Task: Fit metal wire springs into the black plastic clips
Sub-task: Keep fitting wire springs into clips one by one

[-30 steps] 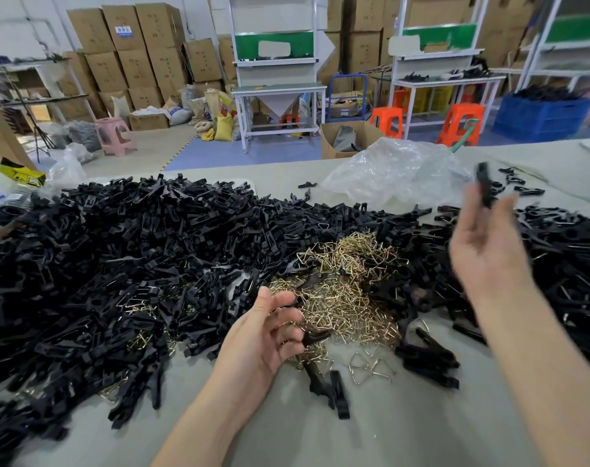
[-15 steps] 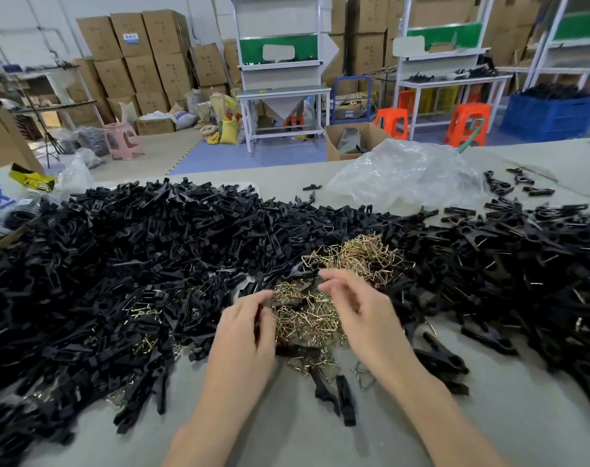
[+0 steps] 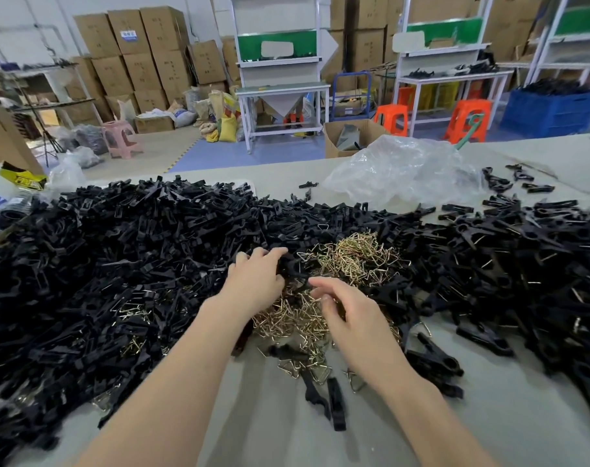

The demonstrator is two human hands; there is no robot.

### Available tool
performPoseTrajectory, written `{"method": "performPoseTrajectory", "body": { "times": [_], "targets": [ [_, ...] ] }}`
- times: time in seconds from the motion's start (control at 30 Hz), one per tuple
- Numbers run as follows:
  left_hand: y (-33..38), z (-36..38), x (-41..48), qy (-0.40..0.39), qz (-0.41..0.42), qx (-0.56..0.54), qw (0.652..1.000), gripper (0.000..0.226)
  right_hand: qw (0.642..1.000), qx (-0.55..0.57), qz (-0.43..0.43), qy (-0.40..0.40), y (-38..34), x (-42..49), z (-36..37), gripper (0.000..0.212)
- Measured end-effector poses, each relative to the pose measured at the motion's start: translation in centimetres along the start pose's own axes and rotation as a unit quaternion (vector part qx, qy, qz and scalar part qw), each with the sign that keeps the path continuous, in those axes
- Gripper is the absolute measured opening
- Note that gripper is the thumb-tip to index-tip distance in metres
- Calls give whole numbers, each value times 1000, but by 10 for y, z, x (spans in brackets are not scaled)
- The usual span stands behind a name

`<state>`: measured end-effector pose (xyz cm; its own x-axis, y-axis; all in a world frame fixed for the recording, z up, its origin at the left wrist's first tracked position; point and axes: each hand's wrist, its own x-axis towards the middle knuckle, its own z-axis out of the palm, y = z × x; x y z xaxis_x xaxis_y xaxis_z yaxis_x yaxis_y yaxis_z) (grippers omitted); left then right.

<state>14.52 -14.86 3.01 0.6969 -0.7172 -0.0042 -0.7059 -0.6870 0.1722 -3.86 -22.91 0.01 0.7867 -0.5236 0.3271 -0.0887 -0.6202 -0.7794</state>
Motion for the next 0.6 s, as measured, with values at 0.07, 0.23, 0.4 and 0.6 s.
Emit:
{"method": "performPoseTrajectory", "body": {
  "times": [0.07,0.23,0.4,0.6],
  "targets": [
    [-6,-3,2,30,18,25,999,44,1000,11,5,-5,2,0,0,34],
    [-24,-3,-18,86,28,-42,995,26,1000,24,0,-11,3,-1,0,34],
    [-25,-14,-55,197,-20,-323,925,16,1000,25,-3,-6,1,-3,-2,33],
    [21,8,-115,112,61,-473,872,22,987,141,-4,-72,-13,-6,-1,44]
  ]
}}
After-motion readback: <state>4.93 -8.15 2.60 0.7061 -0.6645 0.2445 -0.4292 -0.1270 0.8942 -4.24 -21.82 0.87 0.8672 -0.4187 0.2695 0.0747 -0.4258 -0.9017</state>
